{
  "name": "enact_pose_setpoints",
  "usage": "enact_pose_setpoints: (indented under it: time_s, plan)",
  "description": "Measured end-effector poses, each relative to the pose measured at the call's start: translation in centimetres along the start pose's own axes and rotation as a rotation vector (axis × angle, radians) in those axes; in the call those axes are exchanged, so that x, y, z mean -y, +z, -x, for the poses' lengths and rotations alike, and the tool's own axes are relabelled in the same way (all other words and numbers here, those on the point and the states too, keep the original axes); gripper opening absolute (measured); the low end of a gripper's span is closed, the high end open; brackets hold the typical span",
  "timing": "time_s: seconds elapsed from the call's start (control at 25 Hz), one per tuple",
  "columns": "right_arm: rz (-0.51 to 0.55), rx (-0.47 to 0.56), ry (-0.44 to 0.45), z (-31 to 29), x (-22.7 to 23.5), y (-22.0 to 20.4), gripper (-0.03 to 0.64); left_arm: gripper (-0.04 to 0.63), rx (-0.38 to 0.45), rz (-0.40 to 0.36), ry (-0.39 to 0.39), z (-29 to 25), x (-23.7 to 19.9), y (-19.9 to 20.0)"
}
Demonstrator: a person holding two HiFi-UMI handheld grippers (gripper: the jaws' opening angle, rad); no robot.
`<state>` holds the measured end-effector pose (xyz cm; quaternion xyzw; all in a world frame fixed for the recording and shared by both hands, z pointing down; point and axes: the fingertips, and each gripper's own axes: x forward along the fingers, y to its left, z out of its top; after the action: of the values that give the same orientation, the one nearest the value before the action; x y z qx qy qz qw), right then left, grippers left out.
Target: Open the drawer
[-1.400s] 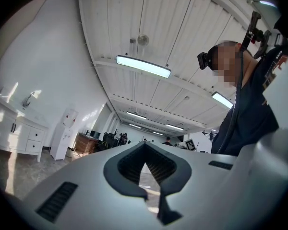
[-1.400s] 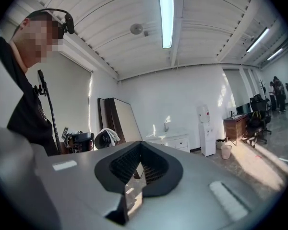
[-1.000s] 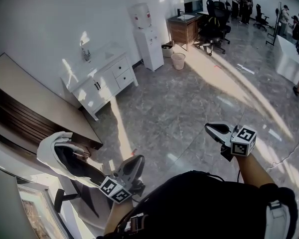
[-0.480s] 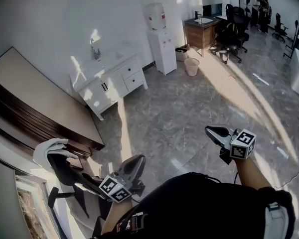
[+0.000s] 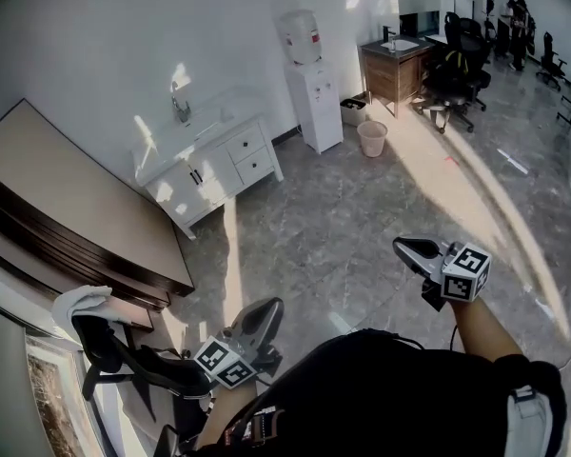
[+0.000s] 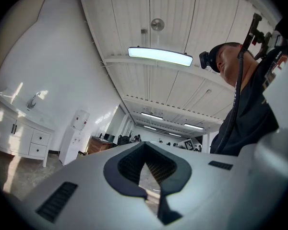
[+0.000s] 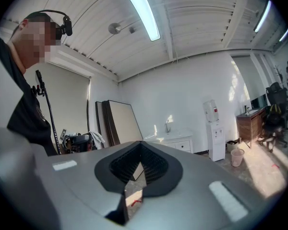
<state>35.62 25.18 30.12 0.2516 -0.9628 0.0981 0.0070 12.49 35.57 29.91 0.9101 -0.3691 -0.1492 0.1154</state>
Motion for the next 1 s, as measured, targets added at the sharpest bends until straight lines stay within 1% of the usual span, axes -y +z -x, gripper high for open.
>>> enact_pose_setpoints:
  time_s: [0.12,0.28,0.48,0.64,0.76,0.88,1.0]
  plan:
    - [-0.02,-0.002,-0.015,0.2,2.9,-0.2,0.002,0.0,-0.012,0.01,-0.001,-2.5,-1.0,-0.4]
    - [-0.034,-0.005,-0.04,-0.6,6.0,0.0,0.002,0.0,-0.018,0.018,-0.018,-5.3,-3.4,0.0]
    - [-0.039,-0.014,-0.086,-3.1,8.7,0.7,0.002,0.0,-0.028,0.043,-0.07,-8.0,-7.1,0.5]
    - [-0.02,-0.014,-0.148,-6.7,10.4,1.6,0.002,0.0,-0.033,0.06,-0.127,-9.1,-12.6,2.1]
    - [-0.015,-0.001,-0.209,-9.8,11.5,3.1,0.002,0.0,-0.042,0.067,-0.163,-9.9,-17.6,4.3]
    - [0.007,0.025,-0.254,-13.4,12.2,5.4,0.002,0.0,-0.037,0.033,-0.215,-10.7,-21.8,7.7]
    - [0.023,0.042,-0.258,-18.3,12.5,6.8,0.002,0.0,-0.024,0.013,-0.235,-10.8,-26.4,10.3]
